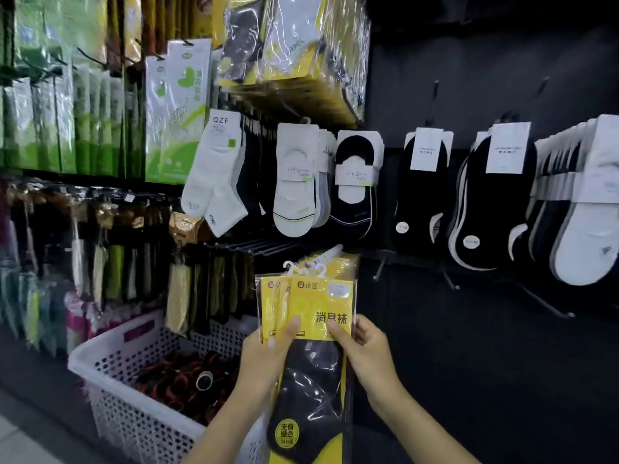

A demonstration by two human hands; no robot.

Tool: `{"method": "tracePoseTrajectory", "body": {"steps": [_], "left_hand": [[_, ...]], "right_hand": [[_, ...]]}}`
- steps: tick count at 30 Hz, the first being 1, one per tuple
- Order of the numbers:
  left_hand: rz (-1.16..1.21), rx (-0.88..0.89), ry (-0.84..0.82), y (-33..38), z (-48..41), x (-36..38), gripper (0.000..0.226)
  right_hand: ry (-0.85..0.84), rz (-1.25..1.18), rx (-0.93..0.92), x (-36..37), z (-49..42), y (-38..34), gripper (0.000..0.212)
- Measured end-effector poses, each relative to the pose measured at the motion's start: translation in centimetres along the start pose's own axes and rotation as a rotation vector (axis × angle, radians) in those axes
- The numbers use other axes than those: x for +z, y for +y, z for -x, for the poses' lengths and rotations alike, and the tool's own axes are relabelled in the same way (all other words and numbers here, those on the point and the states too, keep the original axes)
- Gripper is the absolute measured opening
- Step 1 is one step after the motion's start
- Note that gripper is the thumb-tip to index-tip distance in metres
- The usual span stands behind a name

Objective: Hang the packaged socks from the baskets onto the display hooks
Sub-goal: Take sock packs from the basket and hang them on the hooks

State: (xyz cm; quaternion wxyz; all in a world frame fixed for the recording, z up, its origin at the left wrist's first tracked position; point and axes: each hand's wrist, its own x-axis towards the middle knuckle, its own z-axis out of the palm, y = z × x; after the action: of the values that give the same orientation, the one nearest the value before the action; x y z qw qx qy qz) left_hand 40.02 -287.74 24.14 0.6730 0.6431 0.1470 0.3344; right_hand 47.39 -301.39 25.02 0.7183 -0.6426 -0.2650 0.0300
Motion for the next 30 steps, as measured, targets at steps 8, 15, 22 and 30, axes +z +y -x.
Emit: {"method": "tracePoseTrajectory", "body": {"steps": [8, 15, 22, 30], "left_hand": [[-0.101, 0.051, 0.019, -0.8, 0.0, 2.6, 0.040], [-0.129, 0.031, 0.124, -1.0, -1.1, 0.9, 0.036], [-0.099, 0.034, 0.121, -0.8, -1.9, -0.2, 0.029], [-0.095, 0.004, 0.118, -1.6, -1.8, -0.4, 0.038]], "right_hand": [[0.105, -0.027, -0.010, -5.3, 0.7, 1.3, 0.008], [0.221, 0.047, -0.043, -8.5, -1.3, 1.5, 0.005], [0.235, 0.086, 0.044, -8.3, -4.2, 2.9, 0.005], [0.460, -0.212, 0.358, -10.1, -6.4, 5.1, 0.020]]}}
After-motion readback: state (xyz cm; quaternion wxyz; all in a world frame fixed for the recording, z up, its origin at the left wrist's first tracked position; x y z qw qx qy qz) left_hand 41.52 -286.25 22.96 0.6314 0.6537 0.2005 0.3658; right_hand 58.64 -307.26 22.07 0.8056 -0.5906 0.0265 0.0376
